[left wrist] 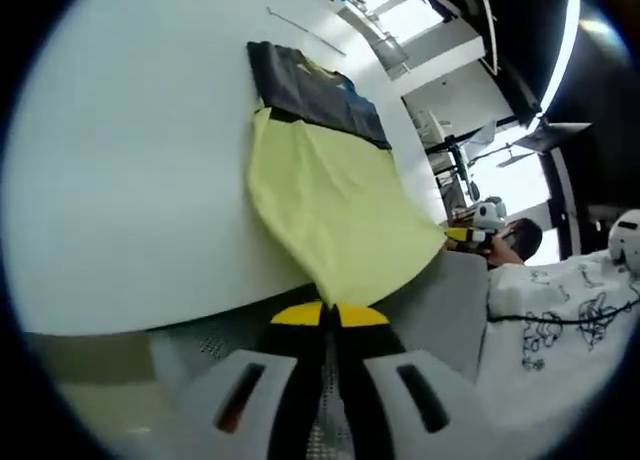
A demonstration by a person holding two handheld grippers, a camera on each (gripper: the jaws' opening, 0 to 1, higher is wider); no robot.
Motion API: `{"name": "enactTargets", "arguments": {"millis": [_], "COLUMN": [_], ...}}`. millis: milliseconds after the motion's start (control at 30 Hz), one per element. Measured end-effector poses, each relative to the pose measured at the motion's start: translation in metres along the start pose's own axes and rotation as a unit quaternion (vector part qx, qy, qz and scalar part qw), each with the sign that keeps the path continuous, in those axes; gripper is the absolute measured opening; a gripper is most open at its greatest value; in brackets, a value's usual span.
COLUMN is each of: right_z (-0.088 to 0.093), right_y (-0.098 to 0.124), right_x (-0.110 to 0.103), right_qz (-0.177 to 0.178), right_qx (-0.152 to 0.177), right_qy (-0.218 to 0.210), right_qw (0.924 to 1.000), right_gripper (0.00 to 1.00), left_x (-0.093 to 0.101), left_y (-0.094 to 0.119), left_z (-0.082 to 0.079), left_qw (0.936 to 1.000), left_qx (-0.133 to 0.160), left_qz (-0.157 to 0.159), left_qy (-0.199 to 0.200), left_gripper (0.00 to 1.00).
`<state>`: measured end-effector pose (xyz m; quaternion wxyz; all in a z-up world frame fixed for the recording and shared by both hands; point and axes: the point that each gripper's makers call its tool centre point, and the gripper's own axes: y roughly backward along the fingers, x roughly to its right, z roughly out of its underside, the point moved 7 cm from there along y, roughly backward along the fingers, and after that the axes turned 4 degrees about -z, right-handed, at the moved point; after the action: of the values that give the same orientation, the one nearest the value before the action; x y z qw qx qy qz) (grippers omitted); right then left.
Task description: Fold the garment on the visible template until the final outline fits inside the template.
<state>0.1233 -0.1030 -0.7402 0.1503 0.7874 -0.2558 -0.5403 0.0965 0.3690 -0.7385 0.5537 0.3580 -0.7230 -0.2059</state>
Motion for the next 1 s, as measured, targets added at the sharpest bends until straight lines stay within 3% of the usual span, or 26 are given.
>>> {"name": "enactTargets", "arguments": {"millis": [333,700,767,867,933,967,1000], "right_z": [-0.044,-0.103,-0.117,-0.140,-0.153,-0.164,-0.171], "right_y": [0.006,0.005,0.003,-0.003,-0.006,-0.007,-0.008], "right_x": [-0.012,-0.014,-0.014,-0.014,-0.015,-0.015,-0.015], "right_qz": [-0.019,-0.029,-0.027,-0.027,-0.025,-0.025,-0.024], "right_qx": [0.034,0.081,0.092,0.107,0.119,0.125,0.131], "right_qy": [0.009,0.031,0.042,0.050,0.061,0.064,0.066], "right_qw": [0.9992,0.9958,0.9945,0.9927,0.9907,0.9897,0.9889], "right_gripper": [0.00,0.00,0.00,0.00,0.00,0.00,0.00], "left_x": [0.012,0.035,0.034,0.030,0.028,0.024,0.023], "left_y": [0.007,0.006,0.008,0.011,0.011,0.010,0.010], "left_z": [-0.045,-0.096,-0.110,-0.138,-0.147,-0.156,-0.161], "left_qw": [0.9983,0.9909,0.9881,0.9781,0.9775,0.9731,0.9726], "left_qx": [0.037,0.107,0.127,0.175,0.180,0.195,0.198], "left_qz": [0.004,-0.003,-0.006,-0.020,-0.022,-0.033,-0.033], "left_qy": [-0.044,-0.081,-0.087,-0.111,-0.107,-0.119,-0.118], "left_gripper": [0.00,0.00,0.00,0.00,0.00,0.00,0.00]}}
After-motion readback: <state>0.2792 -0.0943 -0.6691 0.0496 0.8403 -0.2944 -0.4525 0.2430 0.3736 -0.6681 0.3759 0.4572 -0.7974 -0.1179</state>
